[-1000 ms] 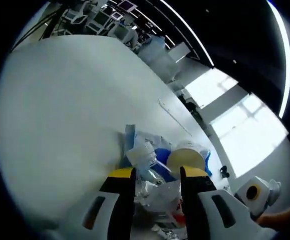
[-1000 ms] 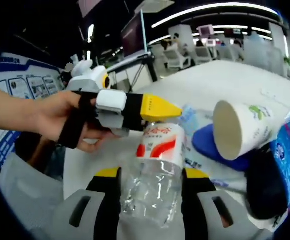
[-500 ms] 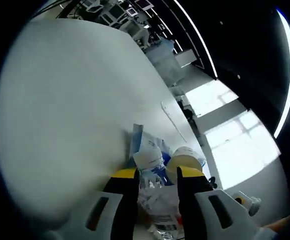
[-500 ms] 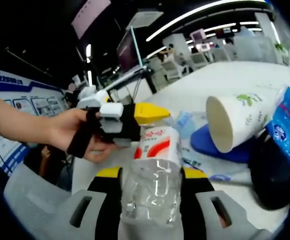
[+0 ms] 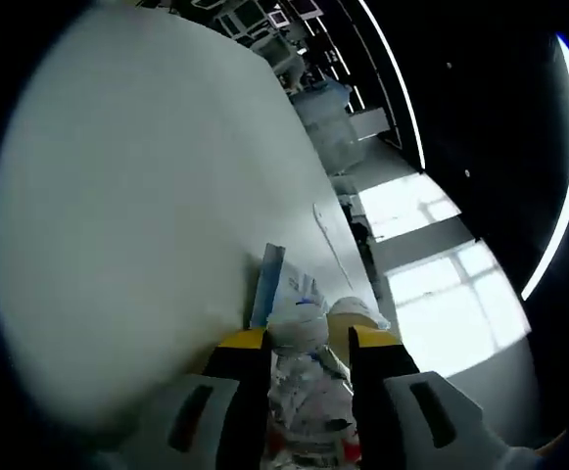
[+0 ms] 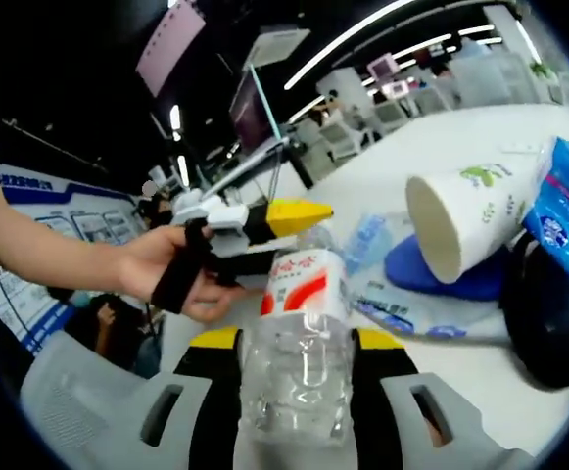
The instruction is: Arrange the tabletop items into an orderly group along one side of the table until the central work area is clear of visible clutter.
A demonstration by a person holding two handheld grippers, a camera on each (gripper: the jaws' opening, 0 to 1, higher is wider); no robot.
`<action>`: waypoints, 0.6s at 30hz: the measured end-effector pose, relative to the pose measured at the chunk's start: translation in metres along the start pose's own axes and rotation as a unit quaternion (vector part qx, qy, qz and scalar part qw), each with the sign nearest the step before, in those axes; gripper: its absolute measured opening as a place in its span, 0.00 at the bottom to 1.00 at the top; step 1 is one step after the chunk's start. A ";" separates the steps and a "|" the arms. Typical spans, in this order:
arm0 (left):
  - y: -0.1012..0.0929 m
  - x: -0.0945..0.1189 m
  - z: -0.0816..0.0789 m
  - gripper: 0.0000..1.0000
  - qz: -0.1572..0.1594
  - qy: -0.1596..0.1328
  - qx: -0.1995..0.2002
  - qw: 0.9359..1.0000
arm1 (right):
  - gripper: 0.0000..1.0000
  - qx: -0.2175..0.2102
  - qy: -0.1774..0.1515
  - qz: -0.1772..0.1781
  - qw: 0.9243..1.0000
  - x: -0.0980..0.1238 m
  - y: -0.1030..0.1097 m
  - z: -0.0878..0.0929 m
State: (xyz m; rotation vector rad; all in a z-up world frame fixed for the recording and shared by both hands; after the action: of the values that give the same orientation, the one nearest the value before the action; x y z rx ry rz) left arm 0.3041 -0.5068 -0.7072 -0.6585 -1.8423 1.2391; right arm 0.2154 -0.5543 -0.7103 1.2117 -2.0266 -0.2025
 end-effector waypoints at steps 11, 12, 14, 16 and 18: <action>-0.007 -0.002 0.002 0.25 0.000 0.004 -0.009 1.000 | 0.39 -0.006 -0.003 -0.001 1.000 0.000 -0.002 -0.001; -0.008 -0.002 0.002 0.25 0.001 0.004 -0.008 1.000 | 0.39 -0.006 -0.004 -0.001 1.000 0.000 -0.002 -0.001; -0.009 -0.003 0.001 0.24 0.003 0.002 -0.006 1.000 | 0.39 -0.007 -0.004 0.000 1.000 0.000 -0.002 -0.001; -0.010 -0.002 0.001 0.24 0.003 0.001 -0.007 1.000 | 0.39 -0.006 -0.005 0.000 1.000 0.000 -0.002 -0.001; -0.012 -0.002 0.000 0.24 0.005 -0.001 -0.008 1.000 | 0.40 -0.004 -0.003 0.000 1.000 0.000 -0.001 -0.001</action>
State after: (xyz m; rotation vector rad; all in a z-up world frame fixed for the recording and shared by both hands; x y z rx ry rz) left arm 0.3049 -0.5128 -0.6971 -0.6767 -1.8548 1.2323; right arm 0.2170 -0.5544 -0.7103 1.2073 -2.0298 -0.2132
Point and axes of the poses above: the point that each gripper's makers call its tool centre point, and the gripper's own axes: x roughly backward along the fingers, y roughly to its left, z roughly out of its underside, the point moved 1 cm from there along x, roughly backward along the fingers, and after that the axes turned 12 degrees about y, right-handed, at the moved point
